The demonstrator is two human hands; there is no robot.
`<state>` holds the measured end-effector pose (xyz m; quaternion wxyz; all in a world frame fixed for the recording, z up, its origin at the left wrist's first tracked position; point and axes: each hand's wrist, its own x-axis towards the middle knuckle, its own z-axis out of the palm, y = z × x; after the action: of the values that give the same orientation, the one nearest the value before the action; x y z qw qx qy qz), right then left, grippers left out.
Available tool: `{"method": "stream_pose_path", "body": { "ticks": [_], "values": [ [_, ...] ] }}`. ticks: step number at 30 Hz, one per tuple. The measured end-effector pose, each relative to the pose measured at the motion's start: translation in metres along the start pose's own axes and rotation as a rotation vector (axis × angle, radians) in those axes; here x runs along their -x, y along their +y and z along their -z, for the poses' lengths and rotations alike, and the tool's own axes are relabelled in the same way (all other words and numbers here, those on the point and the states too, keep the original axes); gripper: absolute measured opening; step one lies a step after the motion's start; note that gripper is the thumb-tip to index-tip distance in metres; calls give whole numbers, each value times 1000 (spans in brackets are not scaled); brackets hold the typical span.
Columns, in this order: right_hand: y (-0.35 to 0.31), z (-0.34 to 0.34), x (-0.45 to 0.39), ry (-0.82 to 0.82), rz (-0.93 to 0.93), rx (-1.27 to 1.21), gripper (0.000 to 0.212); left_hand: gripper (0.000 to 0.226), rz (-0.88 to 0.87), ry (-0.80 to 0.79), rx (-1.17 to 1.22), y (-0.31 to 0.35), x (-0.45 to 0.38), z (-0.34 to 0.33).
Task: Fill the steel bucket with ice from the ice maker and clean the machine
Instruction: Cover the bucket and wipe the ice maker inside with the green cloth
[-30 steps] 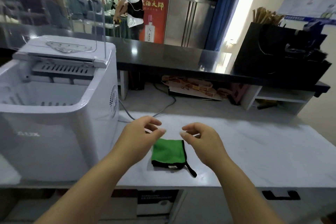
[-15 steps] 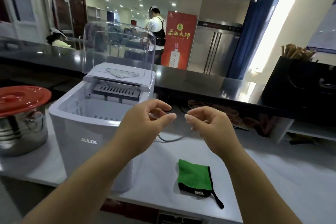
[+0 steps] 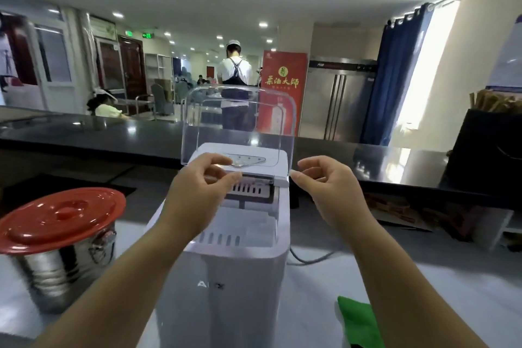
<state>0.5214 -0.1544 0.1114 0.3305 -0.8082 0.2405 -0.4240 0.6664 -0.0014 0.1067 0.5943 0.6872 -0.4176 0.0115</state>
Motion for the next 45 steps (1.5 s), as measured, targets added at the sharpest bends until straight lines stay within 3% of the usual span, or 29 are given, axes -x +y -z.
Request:
{"method": "stream_pose_path", "body": {
  "ticks": [7, 11, 15, 20, 25, 31, 38, 40, 43, 44, 45],
  "values": [
    [-15, -23, -45, 130, 1, 139, 46, 40, -48, 114, -21, -26, -58, 32],
    [-22, -33, -65, 168, -36, 208, 67, 69, -19, 191, -104, -36, -88, 40],
    [-32, -39, -79, 158, -80, 262, 84, 90, 11, 124, -162, -43, -108, 41],
    [-41, -43, -83, 96, -149, 224, 93, 98, 42, -33, -58, -55, -122, 43],
    [-53, -49, -76, 85, -152, 156, 78, 94, 18, -84, 57, -58, -119, 45],
    [-59, -50, -58, 199, -154, 178, 87, 76, -32, -40, 131, -61, -101, 59],
    [-67, -52, -20, 303, -68, 114, 55, 66, -67, -40, 164, -56, -70, 71],
    [-65, -52, -10, 347, -66, 69, 50, 52, -86, -37, 195, -51, -57, 74],
    [-62, -53, 6, 380, -78, -25, 48, 11, -67, -33, 148, -50, -37, 75],
    [-60, -52, 11, 379, -90, -51, 47, 4, -74, -20, 138, -49, -31, 76],
    [-59, -52, 16, 381, -96, -67, 45, 12, -83, -8, 139, -51, -26, 77]
  ]
}}
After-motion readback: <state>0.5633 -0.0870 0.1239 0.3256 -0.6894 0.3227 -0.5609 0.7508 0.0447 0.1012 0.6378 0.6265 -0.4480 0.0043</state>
